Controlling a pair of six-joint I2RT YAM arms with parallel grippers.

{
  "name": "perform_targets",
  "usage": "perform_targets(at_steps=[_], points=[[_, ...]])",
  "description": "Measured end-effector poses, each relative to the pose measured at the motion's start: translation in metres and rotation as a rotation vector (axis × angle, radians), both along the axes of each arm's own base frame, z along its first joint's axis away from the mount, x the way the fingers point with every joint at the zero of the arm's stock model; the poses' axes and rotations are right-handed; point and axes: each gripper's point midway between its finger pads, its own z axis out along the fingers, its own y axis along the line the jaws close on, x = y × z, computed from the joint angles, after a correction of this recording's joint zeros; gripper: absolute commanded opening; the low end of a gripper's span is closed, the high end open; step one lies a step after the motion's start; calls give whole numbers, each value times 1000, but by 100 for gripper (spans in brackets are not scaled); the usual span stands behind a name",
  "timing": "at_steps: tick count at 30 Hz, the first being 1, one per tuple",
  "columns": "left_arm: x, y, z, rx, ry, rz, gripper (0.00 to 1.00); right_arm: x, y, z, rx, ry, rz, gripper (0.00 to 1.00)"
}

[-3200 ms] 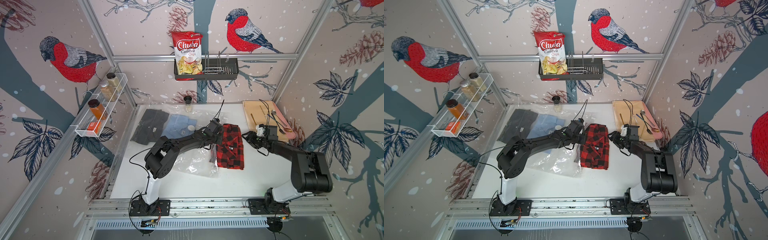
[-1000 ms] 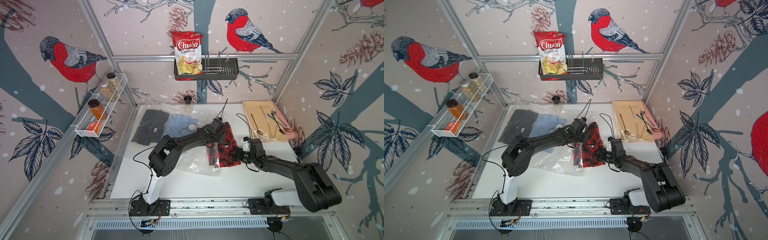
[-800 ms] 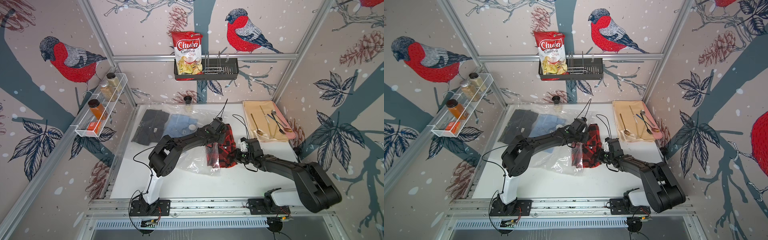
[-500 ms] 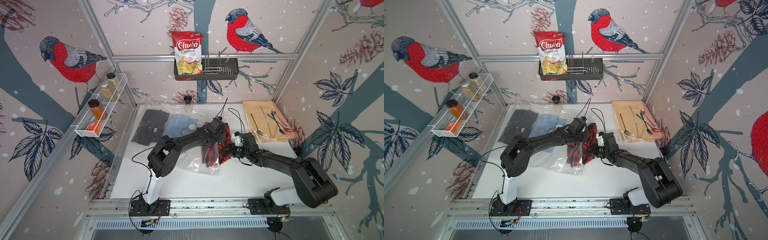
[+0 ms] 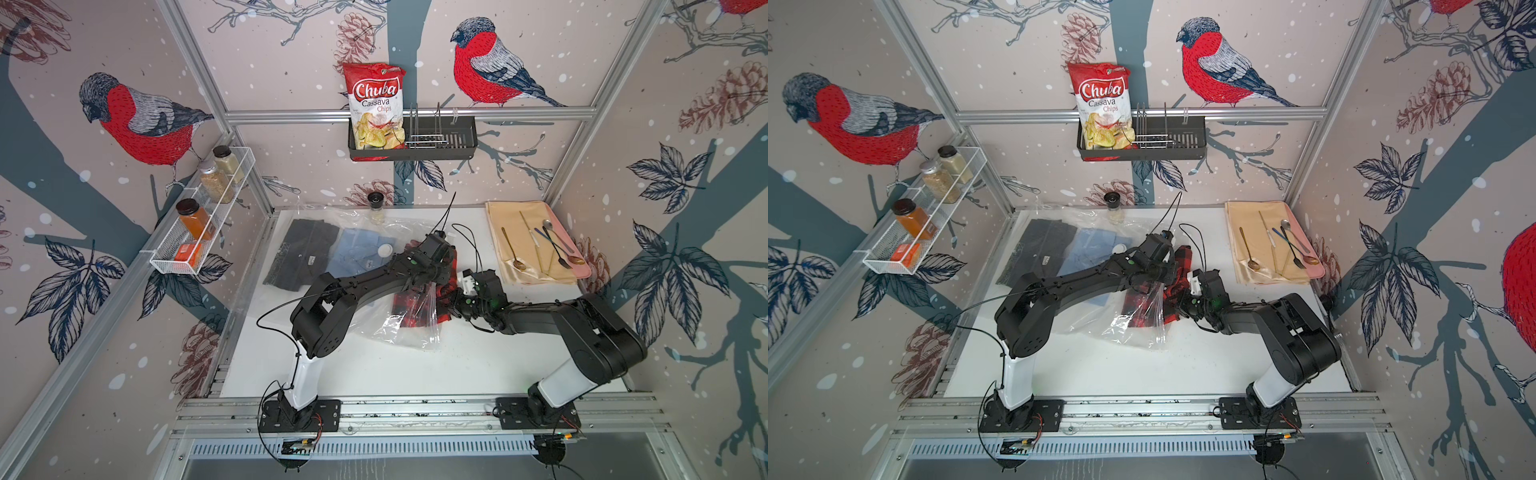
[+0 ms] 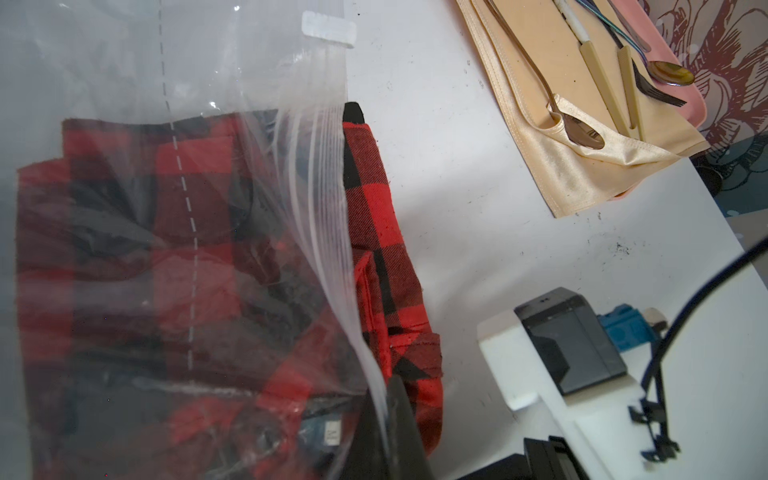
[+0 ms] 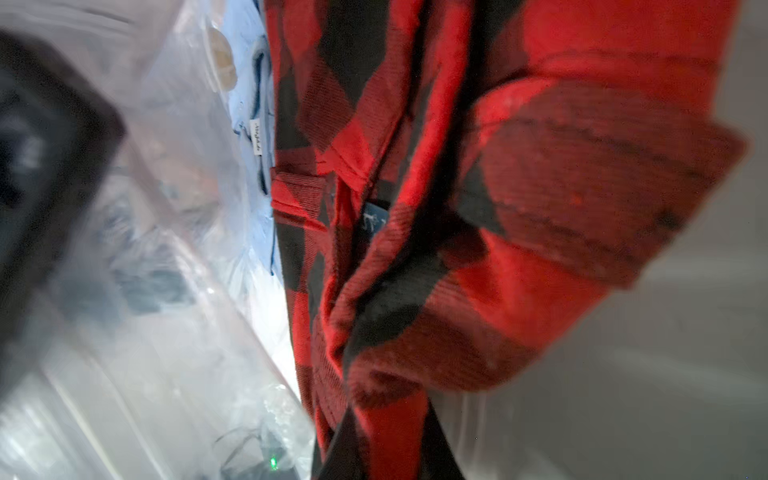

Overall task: Place the folded shirt into the vacuum bag
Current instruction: Place the shirt in the vacuum bag.

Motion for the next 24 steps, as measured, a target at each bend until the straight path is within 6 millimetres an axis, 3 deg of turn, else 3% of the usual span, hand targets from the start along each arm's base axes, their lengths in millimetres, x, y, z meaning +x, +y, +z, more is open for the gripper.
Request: perform_targets(at_steps=[6, 12, 15, 20, 24], points=[[-1, -1, 0, 2, 2, -2, 0, 7, 27, 14, 55, -27, 22, 15], [-1, 0, -1, 11, -1, 4, 0, 5, 47, -9, 65, 18, 38, 20], [-1, 0, 0, 11, -3, 4, 0, 2, 53, -14, 86, 34, 50, 29], [-1, 0, 2, 8, -6, 5, 0, 2, 42, -1, 93, 20, 26, 47], [-3, 2, 7, 0, -14, 5, 0, 11, 20, 17, 73, -43, -18, 60]])
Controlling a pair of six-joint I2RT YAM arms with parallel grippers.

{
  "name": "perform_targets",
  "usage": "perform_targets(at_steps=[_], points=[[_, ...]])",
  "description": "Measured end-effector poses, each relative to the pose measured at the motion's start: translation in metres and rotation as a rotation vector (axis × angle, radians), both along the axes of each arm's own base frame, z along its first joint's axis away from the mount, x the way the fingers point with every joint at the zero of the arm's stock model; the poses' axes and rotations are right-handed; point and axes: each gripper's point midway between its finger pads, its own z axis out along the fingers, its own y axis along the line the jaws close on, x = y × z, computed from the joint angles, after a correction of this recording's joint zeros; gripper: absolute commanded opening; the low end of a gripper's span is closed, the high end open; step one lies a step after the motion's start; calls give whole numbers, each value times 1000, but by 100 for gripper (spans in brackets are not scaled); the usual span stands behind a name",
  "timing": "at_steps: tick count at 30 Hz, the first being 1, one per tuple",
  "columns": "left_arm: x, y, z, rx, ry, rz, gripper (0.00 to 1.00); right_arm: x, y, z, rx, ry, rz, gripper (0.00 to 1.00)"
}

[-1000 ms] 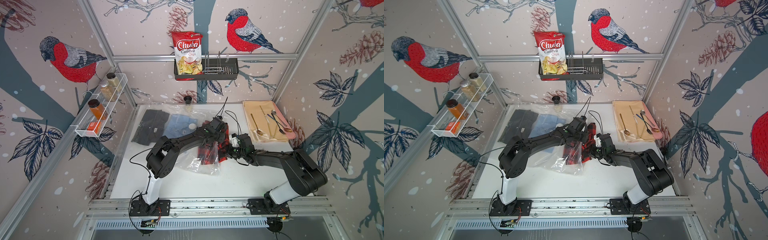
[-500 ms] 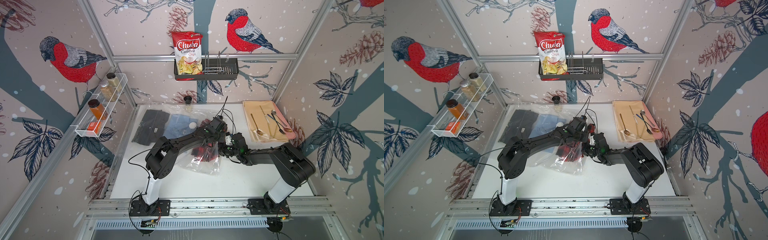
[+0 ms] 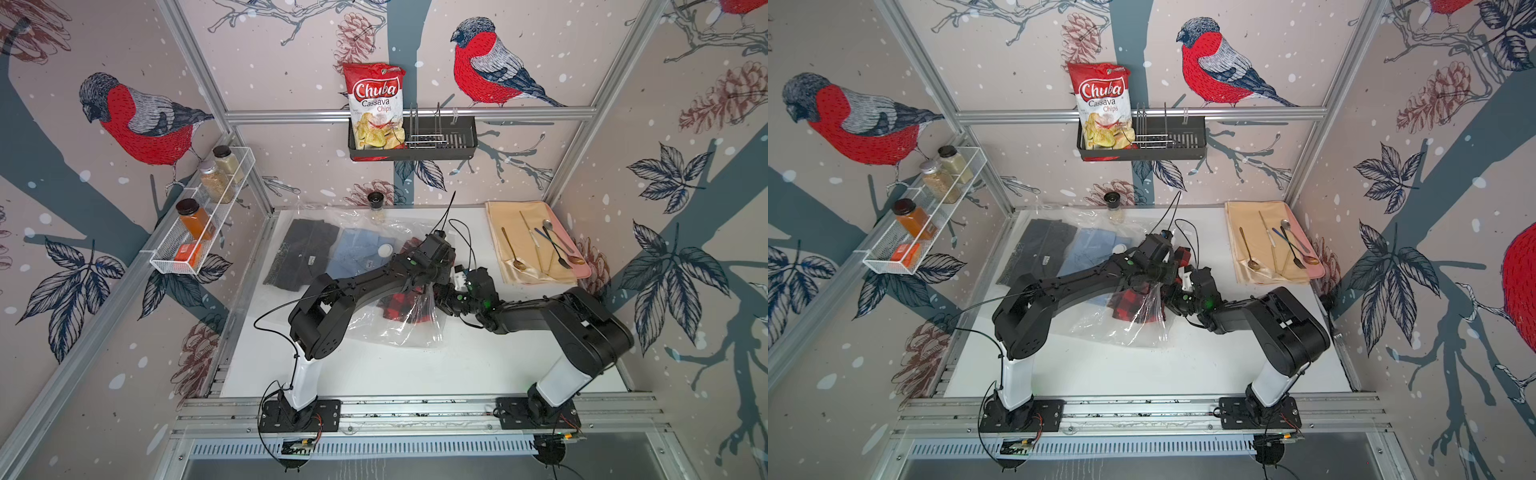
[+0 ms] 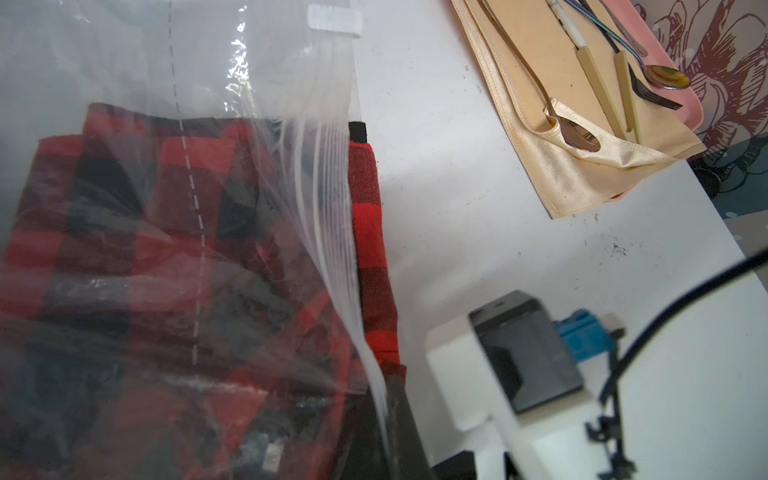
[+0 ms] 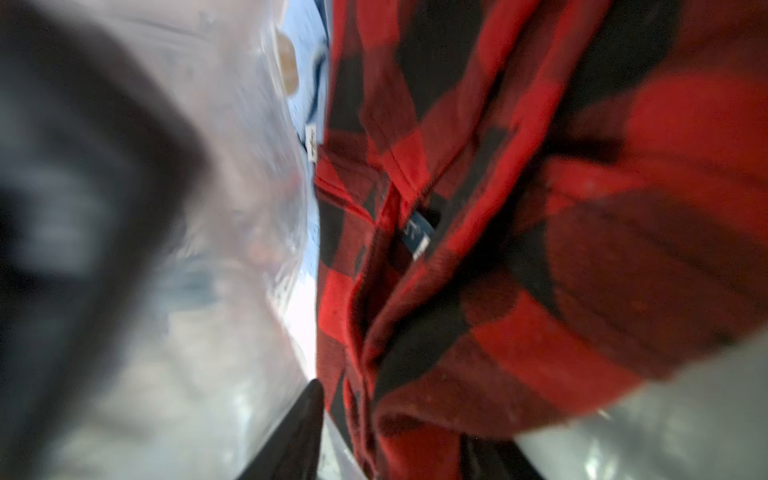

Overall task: Place the folded shirt into the vacuum bag
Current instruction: Place the shirt in the vacuum bag.

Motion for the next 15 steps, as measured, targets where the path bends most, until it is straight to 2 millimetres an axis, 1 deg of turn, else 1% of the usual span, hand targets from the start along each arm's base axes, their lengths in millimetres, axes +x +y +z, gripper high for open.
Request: perform_targets(at_steps=[3, 6, 8, 10, 15], points=[[-1, 1, 4, -8, -7, 0, 0, 7, -22, 5, -25, -24, -44, 64], [-2, 1, 6, -14, -7, -4, 0, 16, -45, 4, -55, -34, -88, 65], [-3, 0, 7, -21, -4, -11, 0, 23, -57, 1, -74, -29, -114, 65], [-5, -2, 7, -28, 3, -21, 0, 30, -62, 1, -88, -28, -123, 64], [-8, -4, 8, -38, 13, -35, 0, 52, -59, 2, -114, -45, -111, 61]])
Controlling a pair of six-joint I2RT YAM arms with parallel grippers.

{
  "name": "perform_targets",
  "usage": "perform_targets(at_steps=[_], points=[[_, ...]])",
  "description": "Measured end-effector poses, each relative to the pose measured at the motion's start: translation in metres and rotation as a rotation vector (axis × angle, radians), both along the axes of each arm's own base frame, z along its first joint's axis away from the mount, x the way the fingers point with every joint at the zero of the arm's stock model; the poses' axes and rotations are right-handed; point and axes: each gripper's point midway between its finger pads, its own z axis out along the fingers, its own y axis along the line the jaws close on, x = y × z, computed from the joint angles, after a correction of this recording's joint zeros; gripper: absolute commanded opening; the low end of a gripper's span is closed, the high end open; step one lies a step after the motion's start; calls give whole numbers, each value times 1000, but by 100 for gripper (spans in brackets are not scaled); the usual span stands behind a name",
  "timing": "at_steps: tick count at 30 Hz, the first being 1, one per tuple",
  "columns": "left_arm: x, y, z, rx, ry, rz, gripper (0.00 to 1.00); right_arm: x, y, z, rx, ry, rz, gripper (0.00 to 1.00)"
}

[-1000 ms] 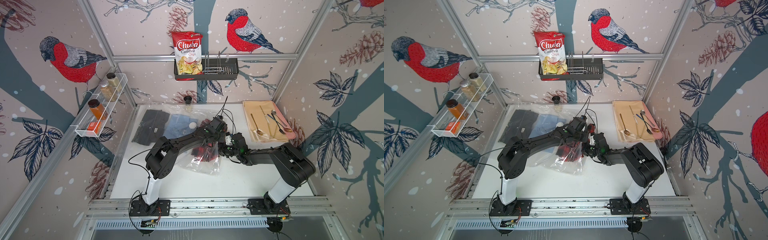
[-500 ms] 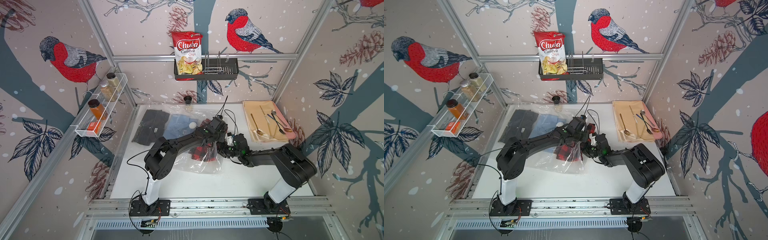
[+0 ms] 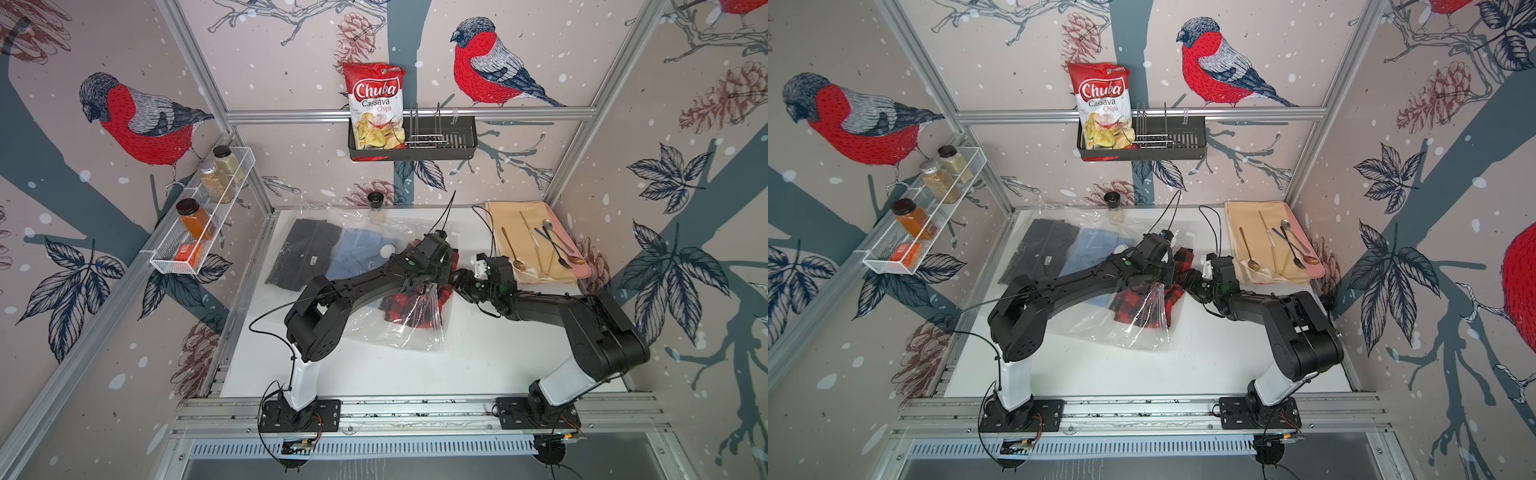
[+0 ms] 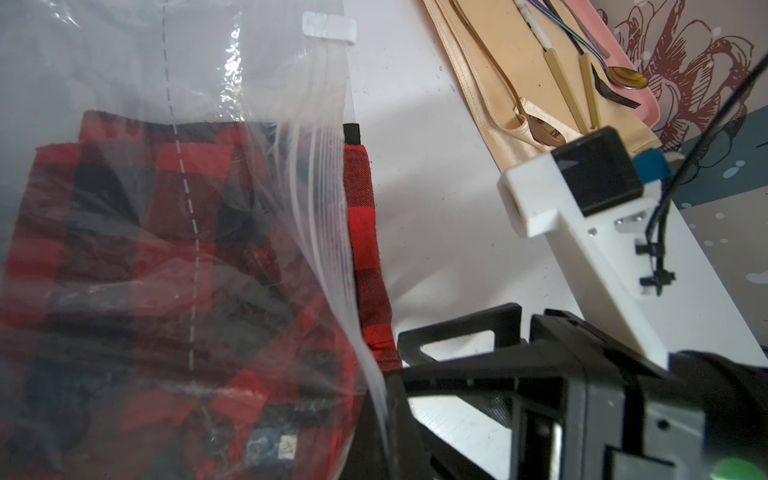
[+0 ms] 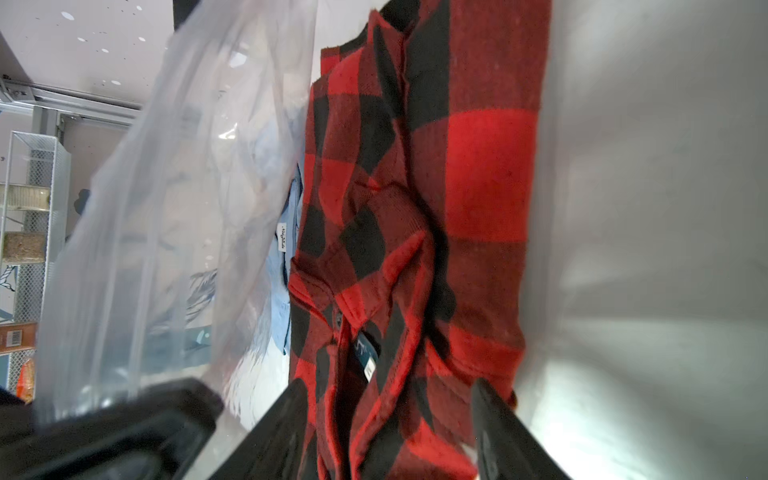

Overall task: Place the folded shirt into the vacuum bag
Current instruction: Place the shirt in the vacuum bag.

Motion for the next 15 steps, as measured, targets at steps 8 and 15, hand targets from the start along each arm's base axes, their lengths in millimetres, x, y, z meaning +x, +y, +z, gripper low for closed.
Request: perform_targets(at_steps=[8, 15], points=[[0, 0, 3, -4, -3, 0, 0, 9, -4, -12, -64, 21, -5, 61], [-1, -2, -5, 2, 11, -7, 0, 18, -10, -19, -96, 26, -19, 56]])
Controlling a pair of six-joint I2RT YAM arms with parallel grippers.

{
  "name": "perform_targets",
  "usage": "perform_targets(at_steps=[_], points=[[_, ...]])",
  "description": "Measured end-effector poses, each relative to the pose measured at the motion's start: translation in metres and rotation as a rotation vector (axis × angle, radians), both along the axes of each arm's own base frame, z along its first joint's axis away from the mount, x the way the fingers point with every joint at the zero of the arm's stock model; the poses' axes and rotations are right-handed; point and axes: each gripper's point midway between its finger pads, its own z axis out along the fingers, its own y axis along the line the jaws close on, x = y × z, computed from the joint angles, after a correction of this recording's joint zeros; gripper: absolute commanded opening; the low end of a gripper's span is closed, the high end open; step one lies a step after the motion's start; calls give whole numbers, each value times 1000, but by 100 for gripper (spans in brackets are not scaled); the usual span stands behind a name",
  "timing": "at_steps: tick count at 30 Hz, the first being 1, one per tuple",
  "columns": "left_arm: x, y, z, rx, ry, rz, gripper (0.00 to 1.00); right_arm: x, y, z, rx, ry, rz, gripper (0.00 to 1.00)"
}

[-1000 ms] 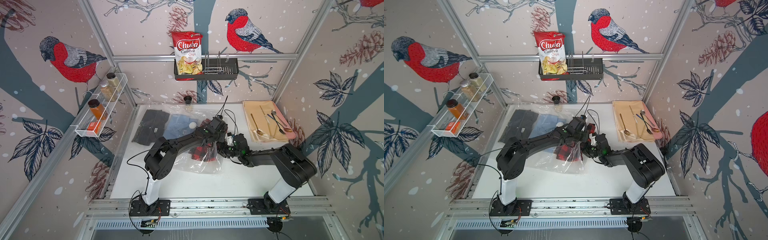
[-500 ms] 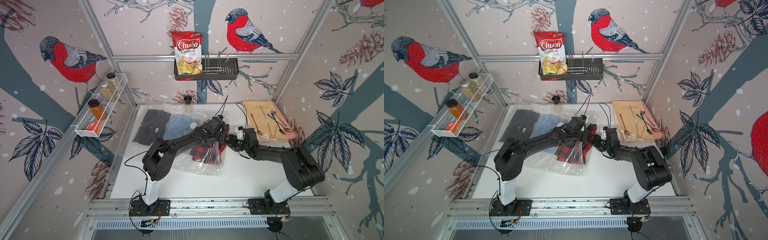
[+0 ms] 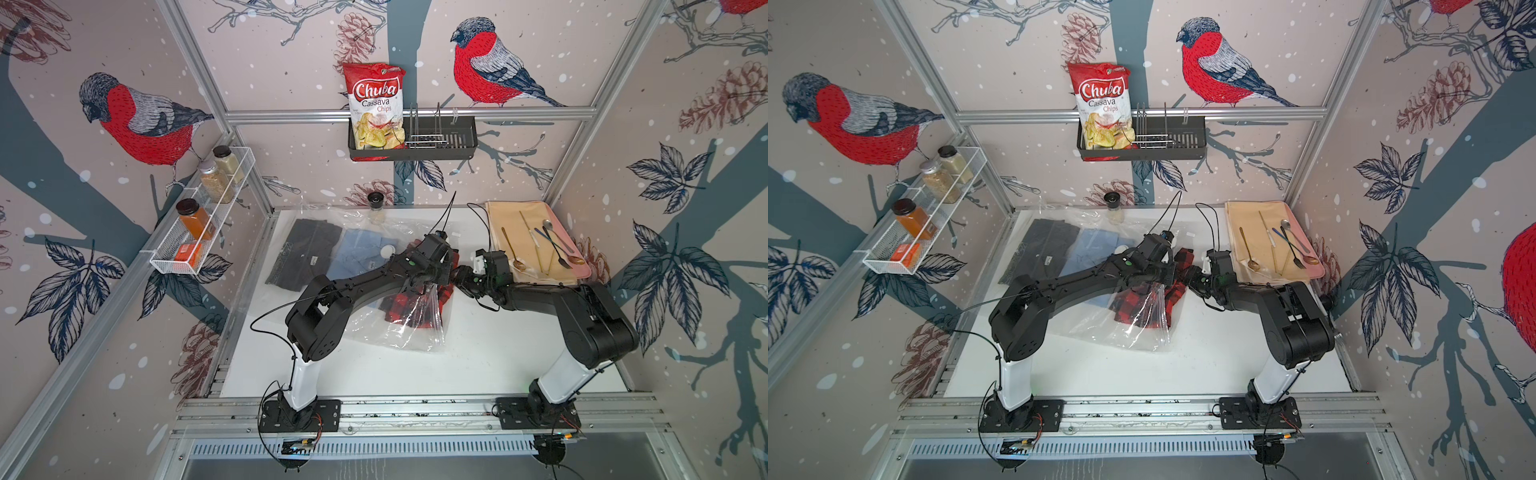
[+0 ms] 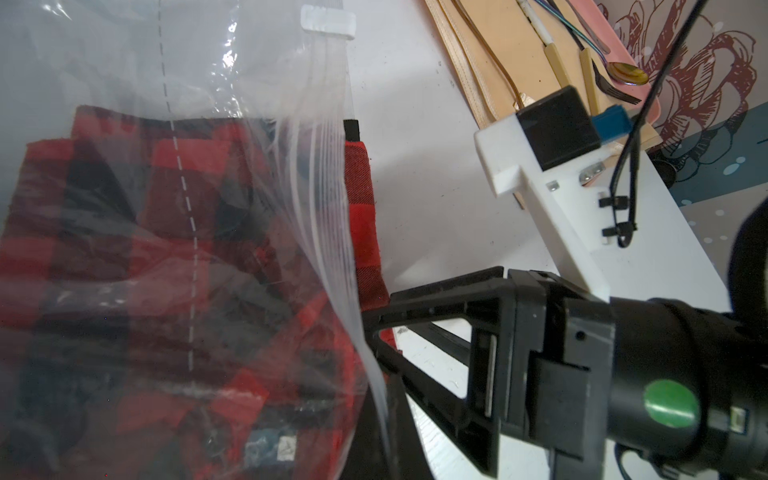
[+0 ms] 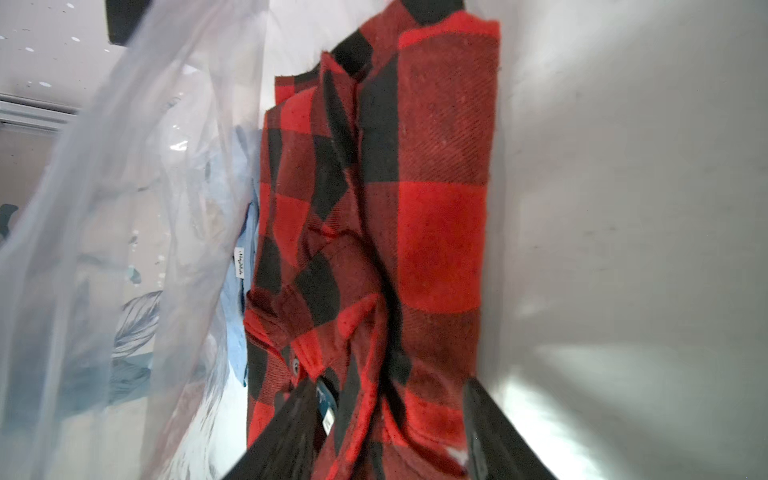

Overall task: Place the folded shirt into the vacuum bag
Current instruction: Place the shirt in the vacuum bag.

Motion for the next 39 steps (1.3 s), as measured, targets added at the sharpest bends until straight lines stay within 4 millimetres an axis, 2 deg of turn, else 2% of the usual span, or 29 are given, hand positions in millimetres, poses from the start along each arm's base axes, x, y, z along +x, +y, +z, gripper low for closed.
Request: perform_targets(at_steps=[3, 5, 9, 12, 16, 21, 29, 35, 39], points=[[0, -1, -1, -2, 5, -5, 0, 5, 1, -9, -7, 20, 0, 54], [0, -3, -2, -5, 8, -9, 0, 8, 2, -14, -9, 31, 1, 48], [0, -4, -5, -3, 14, -12, 0, 15, 9, -17, 6, 26, 13, 21], [-1, -5, -4, -5, 15, -14, 0, 16, 21, -11, 38, 21, 32, 12], [0, -4, -3, -2, 13, -11, 0, 21, 39, -1, 85, -5, 68, 11], [4, 2, -5, 26, 2, 15, 0, 27, 48, -7, 111, 14, 76, 10], [1, -2, -4, 10, 14, -3, 0, 28, 46, -21, 129, 41, 38, 10], [0, -6, -1, -6, 18, -17, 0, 28, 41, -20, 159, 33, 17, 11], [0, -8, 7, -26, 9, -24, 0, 32, 45, -20, 186, 26, 16, 11]])
